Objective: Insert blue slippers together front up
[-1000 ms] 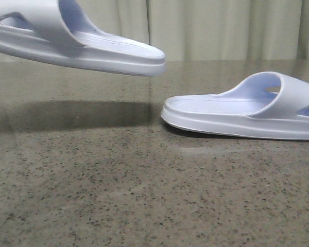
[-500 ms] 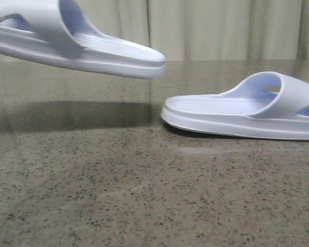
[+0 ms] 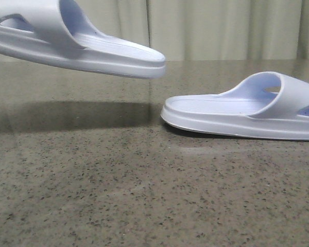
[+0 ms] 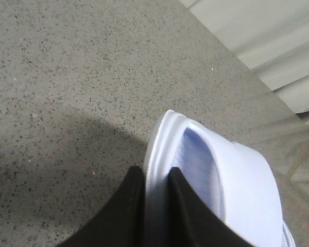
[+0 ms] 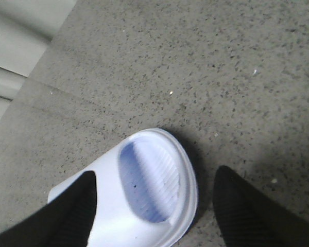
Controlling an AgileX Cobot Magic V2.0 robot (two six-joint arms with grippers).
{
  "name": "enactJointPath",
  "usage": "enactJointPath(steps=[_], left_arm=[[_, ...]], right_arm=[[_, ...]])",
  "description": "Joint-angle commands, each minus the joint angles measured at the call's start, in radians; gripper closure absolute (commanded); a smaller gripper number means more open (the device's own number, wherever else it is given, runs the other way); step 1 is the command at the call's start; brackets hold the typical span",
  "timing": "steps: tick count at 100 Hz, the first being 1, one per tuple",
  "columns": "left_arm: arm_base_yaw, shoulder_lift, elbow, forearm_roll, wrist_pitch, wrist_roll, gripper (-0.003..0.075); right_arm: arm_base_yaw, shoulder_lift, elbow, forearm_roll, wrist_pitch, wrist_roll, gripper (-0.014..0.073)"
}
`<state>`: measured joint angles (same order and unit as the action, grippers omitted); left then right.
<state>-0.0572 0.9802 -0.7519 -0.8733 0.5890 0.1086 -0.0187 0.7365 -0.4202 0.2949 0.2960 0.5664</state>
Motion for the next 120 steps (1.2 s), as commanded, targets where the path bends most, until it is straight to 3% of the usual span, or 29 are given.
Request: enactJointPath(steps=[1, 120], left_arm=[[0.002, -0.017, -0.027, -0.047, -0.029, 0.0, 0.0703], [0.002, -0.017, -0.027, -0.047, -0.031, 0.0, 0.0704]], right_arm=[[-0.007, 0.027, -0.025, 0.007, -0.098, -0.001, 0.0181], [-0.007, 0.218, -0.032, 0.079, -0.141, -0.001, 0.0181]])
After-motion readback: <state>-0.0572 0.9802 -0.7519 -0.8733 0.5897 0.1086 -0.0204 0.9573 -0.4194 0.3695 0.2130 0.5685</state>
